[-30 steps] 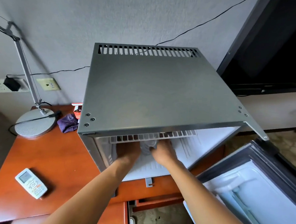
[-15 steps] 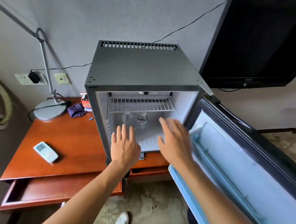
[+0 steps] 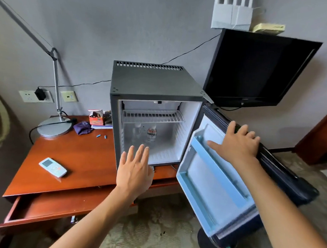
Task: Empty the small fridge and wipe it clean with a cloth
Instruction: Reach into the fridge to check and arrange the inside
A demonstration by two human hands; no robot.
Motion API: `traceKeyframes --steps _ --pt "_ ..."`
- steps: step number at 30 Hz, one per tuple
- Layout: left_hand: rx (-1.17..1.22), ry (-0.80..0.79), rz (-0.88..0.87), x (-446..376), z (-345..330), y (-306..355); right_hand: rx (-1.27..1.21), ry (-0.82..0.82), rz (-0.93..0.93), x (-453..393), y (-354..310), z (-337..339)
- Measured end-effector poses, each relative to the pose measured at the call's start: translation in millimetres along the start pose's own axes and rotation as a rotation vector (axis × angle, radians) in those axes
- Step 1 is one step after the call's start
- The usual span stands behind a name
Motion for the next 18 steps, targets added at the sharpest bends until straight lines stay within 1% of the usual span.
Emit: traceKeyframes --steps 2,4,7,8,11,12,13,16,18 --pt "0.053 -0.008 -0.038 21.1 13.6 4.3 0.004 -0.047 0.037 16.7 -15.6 10.7" --pt "0.153 -0.012 -0.127 37.5 28.9 12.9 -0.007 -0.071 0.094 34.4 -36.0 19.3" --pt "0.400 -0.107 -0.316 57.8 49.8 31.8 -0.124 -0.191 0.160 53.1 -61.3 31.3" --pt "0.490 -0.101 -0.348 63.3 61.4 35.6 -0.169 -0.231 0.182 55.3 -69.2 37.2" --pt "0.697 -0.076 -0.312 70.2 102.1 34.5 -0.292 -0.341 0.266 58.5 -90.0 48.8" --pt "0.696 -0.083 -0.289 71.4 114.2 31.1 -0.320 -0.361 0.294 59.1 -96.9 49.8" --pt "0.630 -0.072 -0.273 71.3 125.4 26.5 -0.343 -0.372 0.317 59.6 -104.2 51.3" --pt "0.249 0.025 -0.203 63.1 147.1 5.6 -0.377 -0.356 0.372 51.7 -126.8 57.0" --pt "0.126 0.041 -0.135 52.2 151.3 -9.9 -0.386 -0.309 0.431 44.1 -141.3 59.4"
Point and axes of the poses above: each hand's wrist, its own x-axis away from the middle knuckle, its own z-axis out of the back of the hand, y = z × x, the point moved 7 cm from there along -x, towards the middle knuckle
